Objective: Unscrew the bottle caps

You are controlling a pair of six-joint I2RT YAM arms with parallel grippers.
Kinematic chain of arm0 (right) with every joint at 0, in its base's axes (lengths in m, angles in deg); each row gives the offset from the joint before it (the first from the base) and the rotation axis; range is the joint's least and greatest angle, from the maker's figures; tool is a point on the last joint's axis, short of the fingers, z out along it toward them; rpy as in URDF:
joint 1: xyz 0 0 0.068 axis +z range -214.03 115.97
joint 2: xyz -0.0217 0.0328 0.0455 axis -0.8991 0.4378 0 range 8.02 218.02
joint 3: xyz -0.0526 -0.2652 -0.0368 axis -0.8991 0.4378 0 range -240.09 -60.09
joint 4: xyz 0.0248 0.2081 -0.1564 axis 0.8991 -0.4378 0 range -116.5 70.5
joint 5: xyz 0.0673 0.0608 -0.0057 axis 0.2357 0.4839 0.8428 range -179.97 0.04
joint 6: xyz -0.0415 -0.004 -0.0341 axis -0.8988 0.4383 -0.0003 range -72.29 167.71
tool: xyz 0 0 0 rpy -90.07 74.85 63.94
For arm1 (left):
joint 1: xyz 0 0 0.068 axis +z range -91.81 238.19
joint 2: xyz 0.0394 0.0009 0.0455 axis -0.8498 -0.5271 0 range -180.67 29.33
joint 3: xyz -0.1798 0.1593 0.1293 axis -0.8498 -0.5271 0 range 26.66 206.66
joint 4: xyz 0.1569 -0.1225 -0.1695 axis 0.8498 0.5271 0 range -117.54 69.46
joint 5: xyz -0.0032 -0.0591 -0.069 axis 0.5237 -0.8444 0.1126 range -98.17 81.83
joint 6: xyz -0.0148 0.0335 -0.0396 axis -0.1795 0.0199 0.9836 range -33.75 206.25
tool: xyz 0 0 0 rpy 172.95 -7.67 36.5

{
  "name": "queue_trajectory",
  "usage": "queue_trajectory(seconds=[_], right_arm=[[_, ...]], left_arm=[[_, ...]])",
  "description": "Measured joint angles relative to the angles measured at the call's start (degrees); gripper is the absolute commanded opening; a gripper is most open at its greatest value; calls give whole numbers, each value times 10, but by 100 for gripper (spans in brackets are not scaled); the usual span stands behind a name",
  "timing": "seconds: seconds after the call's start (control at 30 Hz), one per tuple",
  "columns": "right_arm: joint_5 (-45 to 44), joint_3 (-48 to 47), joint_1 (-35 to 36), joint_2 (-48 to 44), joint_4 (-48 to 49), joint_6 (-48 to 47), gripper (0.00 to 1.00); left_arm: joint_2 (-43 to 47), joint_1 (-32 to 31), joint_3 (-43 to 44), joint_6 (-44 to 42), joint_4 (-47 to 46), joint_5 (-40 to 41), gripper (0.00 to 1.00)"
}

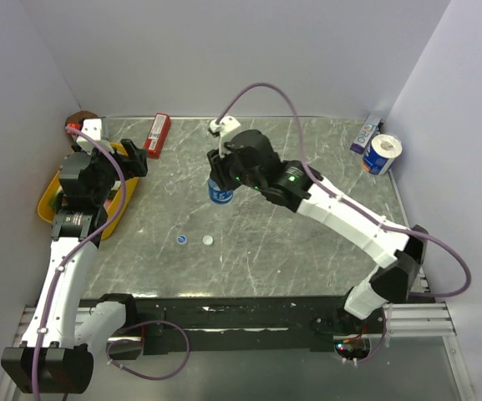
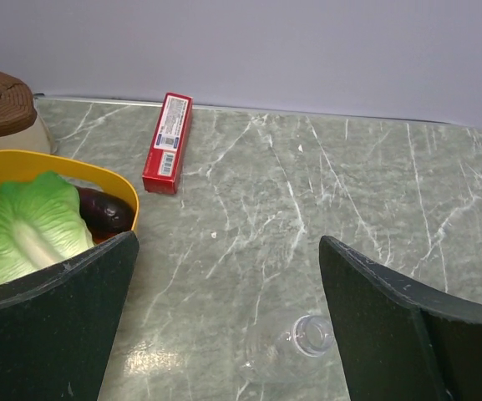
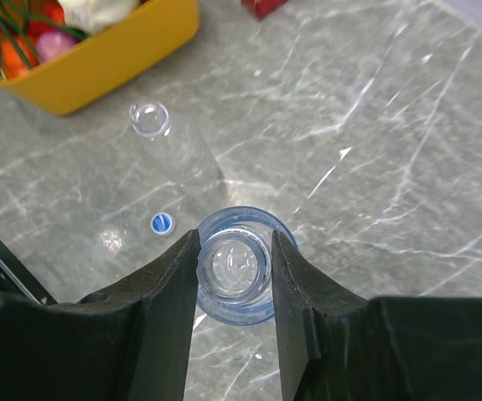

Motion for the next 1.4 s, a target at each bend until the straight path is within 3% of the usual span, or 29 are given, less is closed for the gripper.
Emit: queue_trajectory(seconds=[0.73, 1.4], right_arm=[[12, 44, 8, 125, 139, 17, 0], [-7, 97, 8, 145, 218, 30, 0]], left_arm=[[0, 0, 0, 0, 2, 22, 96], [0, -3, -1, 0, 4, 22, 96]])
